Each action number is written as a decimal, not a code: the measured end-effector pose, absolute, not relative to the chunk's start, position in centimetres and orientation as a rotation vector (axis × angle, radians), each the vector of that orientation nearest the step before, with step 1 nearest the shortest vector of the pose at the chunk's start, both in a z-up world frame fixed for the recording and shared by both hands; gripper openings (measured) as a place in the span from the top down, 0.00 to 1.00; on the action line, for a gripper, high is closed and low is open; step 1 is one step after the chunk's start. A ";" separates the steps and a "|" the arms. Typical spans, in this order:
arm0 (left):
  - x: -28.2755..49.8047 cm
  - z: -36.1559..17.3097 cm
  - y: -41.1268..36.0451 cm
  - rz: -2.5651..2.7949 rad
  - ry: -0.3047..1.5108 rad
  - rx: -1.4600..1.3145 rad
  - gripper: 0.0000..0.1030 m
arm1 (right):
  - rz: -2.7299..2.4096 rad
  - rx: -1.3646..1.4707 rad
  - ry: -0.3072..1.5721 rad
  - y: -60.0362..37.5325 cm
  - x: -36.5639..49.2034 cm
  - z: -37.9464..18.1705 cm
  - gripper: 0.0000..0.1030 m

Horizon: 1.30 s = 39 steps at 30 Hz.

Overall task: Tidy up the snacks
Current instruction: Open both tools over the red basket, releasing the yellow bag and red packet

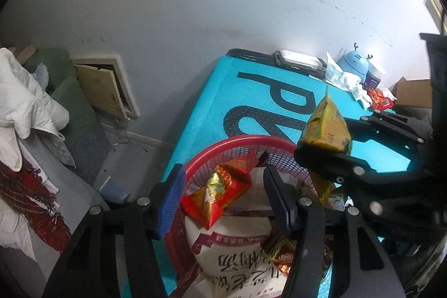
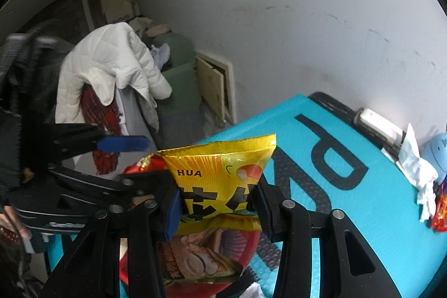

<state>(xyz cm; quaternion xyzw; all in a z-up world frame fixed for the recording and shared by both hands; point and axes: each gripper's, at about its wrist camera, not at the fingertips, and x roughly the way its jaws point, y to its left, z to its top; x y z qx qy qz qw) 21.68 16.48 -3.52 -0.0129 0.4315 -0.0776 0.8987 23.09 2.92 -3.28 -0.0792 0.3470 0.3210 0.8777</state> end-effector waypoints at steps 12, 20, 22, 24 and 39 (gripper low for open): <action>20.3 -3.5 18.0 -0.091 0.874 -0.058 0.45 | 0.754 -0.126 0.886 4.4 24.6 -6.7 0.57; 20.1 -3.6 18.1 -0.088 0.871 -0.063 0.45 | 0.757 -0.154 0.908 4.5 24.4 -6.7 0.39; 20.0 -3.4 18.1 -0.087 0.864 -0.058 0.45 | 0.756 -0.177 0.896 4.7 24.1 -6.4 0.36; 19.8 -3.2 18.0 -0.086 0.859 -0.055 0.45 | 0.767 -0.175 0.889 4.5 23.9 -6.2 0.36; 18.3 -2.2 18.1 -0.043 0.826 -0.046 0.45 | 0.718 -0.201 0.878 3.6 23.2 -5.5 0.36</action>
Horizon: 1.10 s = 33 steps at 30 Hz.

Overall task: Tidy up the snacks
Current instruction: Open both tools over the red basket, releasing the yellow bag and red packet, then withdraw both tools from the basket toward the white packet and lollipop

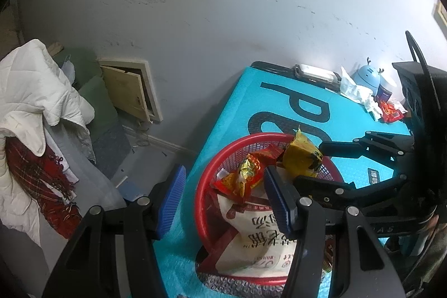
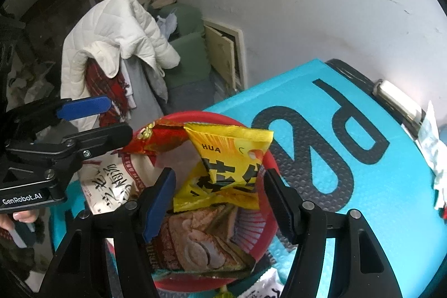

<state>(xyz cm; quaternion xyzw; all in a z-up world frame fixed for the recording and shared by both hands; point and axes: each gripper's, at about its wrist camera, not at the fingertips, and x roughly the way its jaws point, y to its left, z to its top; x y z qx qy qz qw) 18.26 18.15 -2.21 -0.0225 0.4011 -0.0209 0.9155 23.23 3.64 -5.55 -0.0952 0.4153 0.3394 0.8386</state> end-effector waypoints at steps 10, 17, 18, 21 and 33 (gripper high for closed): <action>16.1 0.0 17.6 -0.032 0.783 -0.035 0.45 | 0.702 -0.196 0.807 3.1 20.8 -3.5 0.36; 13.8 3.1 16.3 -0.040 0.712 -0.019 0.45 | 0.675 -0.179 0.706 1.8 18.2 0.4 0.36; 13.3 3.7 16.1 -0.043 0.699 -0.019 0.45 | 0.672 -0.176 0.686 1.5 17.6 1.1 0.36; 12.2 5.0 15.5 -0.051 0.668 -0.018 0.45 | 0.664 -0.172 0.642 0.9 16.1 2.9 0.36; 6.7 9.3 12.6 -0.089 0.553 0.013 0.45 | 0.622 -0.171 0.495 -2.2 9.1 7.9 0.36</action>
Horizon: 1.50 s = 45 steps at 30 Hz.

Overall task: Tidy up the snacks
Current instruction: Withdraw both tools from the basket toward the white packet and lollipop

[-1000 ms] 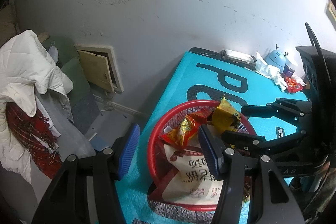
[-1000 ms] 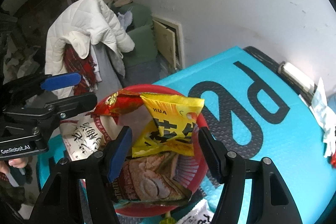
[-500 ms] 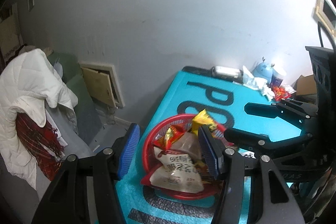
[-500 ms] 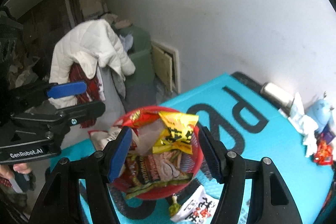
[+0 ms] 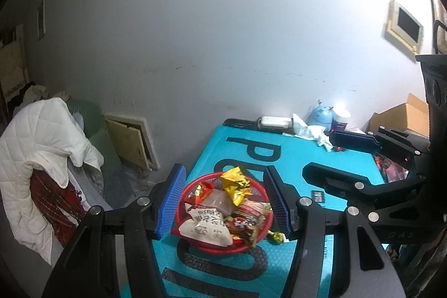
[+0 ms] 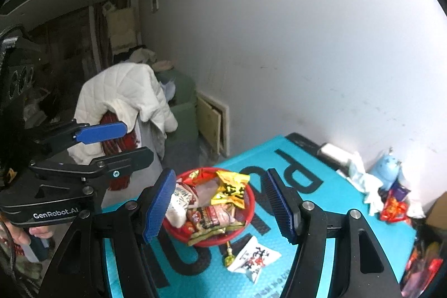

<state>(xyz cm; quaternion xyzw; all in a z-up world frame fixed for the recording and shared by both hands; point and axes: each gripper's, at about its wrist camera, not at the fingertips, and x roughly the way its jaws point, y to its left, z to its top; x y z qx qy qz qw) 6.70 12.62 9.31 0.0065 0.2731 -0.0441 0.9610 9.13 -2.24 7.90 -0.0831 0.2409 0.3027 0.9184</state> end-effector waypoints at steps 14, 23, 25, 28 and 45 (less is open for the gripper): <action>1.7 10.4 9.3 -0.166 0.529 0.026 0.45 | 0.543 -0.149 0.424 -5.9 2.3 8.9 0.32; 0.3 8.8 6.9 -0.230 0.566 0.017 0.45 | 0.477 -0.125 0.429 -8.6 -0.5 7.9 0.29; 0.1 8.2 6.4 -0.240 0.572 0.017 0.45 | 0.464 -0.117 0.438 -9.2 -0.8 7.4 0.29; 0.2 7.2 5.8 -0.264 0.593 0.003 0.45 | 0.448 -0.104 0.455 -10.0 -1.0 6.8 0.29; 2.9 0.6 3.4 -0.283 0.727 -0.032 0.45 | 0.409 -0.020 0.600 -13.2 2.1 0.2 0.29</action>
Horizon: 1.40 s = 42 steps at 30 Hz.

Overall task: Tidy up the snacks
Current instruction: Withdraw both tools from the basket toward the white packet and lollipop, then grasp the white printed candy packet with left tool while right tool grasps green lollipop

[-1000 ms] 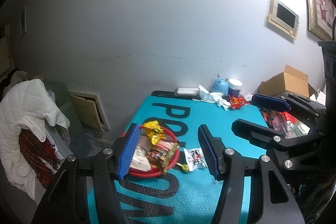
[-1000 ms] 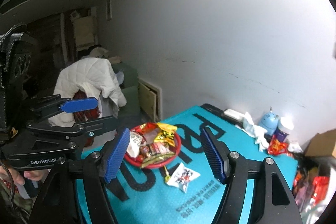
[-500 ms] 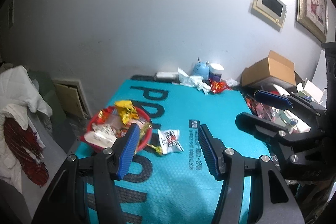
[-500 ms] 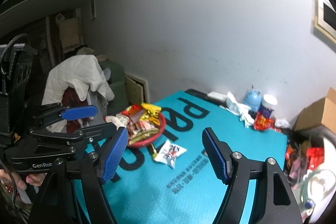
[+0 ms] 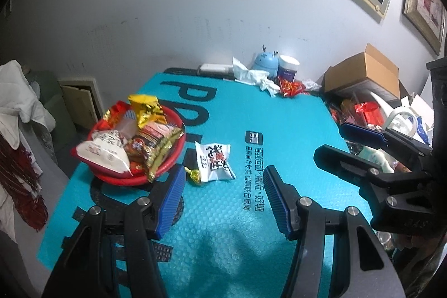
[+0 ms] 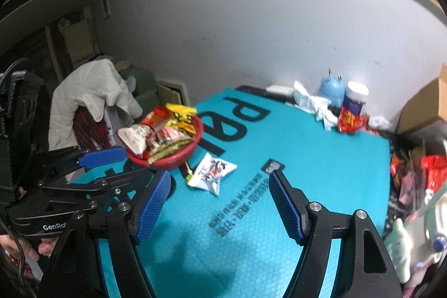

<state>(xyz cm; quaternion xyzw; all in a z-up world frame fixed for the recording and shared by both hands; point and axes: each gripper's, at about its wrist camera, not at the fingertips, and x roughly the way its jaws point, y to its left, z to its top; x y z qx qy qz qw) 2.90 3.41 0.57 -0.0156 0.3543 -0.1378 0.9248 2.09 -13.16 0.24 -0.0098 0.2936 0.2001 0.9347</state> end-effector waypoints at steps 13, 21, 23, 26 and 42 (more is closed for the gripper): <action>6.7 -3.7 1.6 -0.311 0.821 -0.050 0.45 | 0.331 0.003 0.692 -14.9 5.8 -3.8 0.29; 9.7 -6.4 -0.1 -0.318 0.864 -0.017 0.45 | 0.293 0.025 0.741 -16.2 7.9 -6.1 0.29; 10.6 -7.0 -0.4 -0.303 0.871 -0.006 0.45 | 0.287 0.033 0.749 -16.4 8.2 -6.5 0.29; 11.8 -7.9 -0.6 -0.289 0.885 0.002 0.45 | 0.282 0.044 0.765 -16.7 8.7 -7.1 0.29; 15.3 -10.4 -1.9 -0.264 0.921 0.077 0.45 | 0.282 0.061 0.815 -16.7 10.2 -8.9 0.29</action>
